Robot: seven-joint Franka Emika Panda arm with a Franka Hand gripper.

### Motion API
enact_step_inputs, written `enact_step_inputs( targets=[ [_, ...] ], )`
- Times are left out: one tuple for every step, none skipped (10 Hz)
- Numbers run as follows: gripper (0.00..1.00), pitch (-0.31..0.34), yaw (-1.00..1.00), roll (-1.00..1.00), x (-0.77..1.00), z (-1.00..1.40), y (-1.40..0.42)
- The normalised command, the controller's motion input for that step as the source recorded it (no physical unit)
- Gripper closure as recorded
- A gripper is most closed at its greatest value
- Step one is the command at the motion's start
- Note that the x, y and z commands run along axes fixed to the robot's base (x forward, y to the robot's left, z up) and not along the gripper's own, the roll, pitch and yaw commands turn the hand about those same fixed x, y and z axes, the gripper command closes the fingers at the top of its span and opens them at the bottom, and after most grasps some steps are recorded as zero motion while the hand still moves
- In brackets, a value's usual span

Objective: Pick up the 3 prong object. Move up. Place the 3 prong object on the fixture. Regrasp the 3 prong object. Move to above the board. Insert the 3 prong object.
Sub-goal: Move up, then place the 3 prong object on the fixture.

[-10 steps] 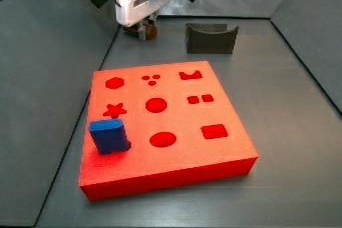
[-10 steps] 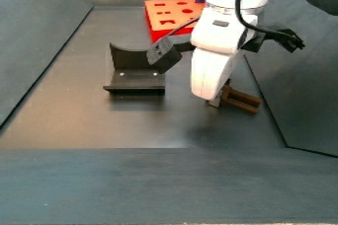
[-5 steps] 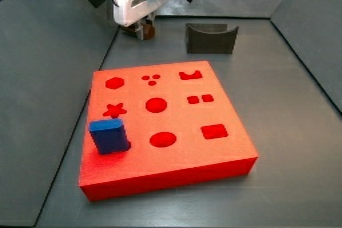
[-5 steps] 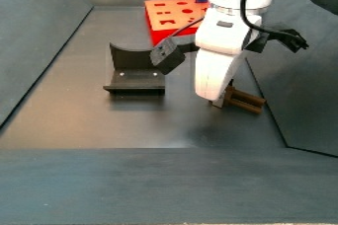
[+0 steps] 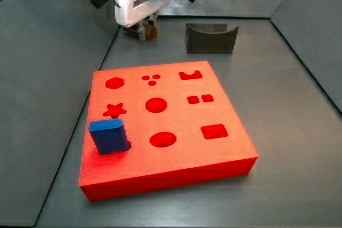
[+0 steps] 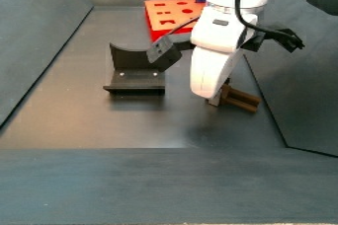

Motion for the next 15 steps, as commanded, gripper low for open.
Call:
enact_step_inputs(
  targets=[
    [1.00,0.000,0.00,0.00,0.00,0.83,0.00],
    [1.00,0.054,0.03,0.00,-0.12,0.76,0.06],
    [1.00,0.065,0.02,0.00,-0.11,0.70,0.04],
    [1.00,0.075,0.01,0.01,-0.06,0.59,0.03],
    [1.00,0.086,-0.01,0.02,-0.03,0.41,0.02],
    [1.00,0.079,-0.01,0.03,-0.02,0.27,0.02],
    [1.00,0.000,0.00,0.00,0.00,1.00,0.00],
    [1.00,-0.007,0.00,0.01,0.00,1.00,0.00],
    [1.00,0.006,-0.01,0.02,-0.01,1.00,0.00],
    [1.00,0.014,-0.01,0.03,-0.02,1.00,0.00],
    [1.00,0.023,-0.02,0.04,-0.02,1.00,0.01],
    [1.00,0.037,-0.02,0.05,-0.03,1.00,0.01],
    [1.00,0.044,-0.02,0.06,-0.03,1.00,0.01],
    [1.00,0.049,-0.02,0.07,-0.04,1.00,0.02],
    [1.00,0.057,-0.01,0.07,-0.03,0.90,0.02]
  ],
)
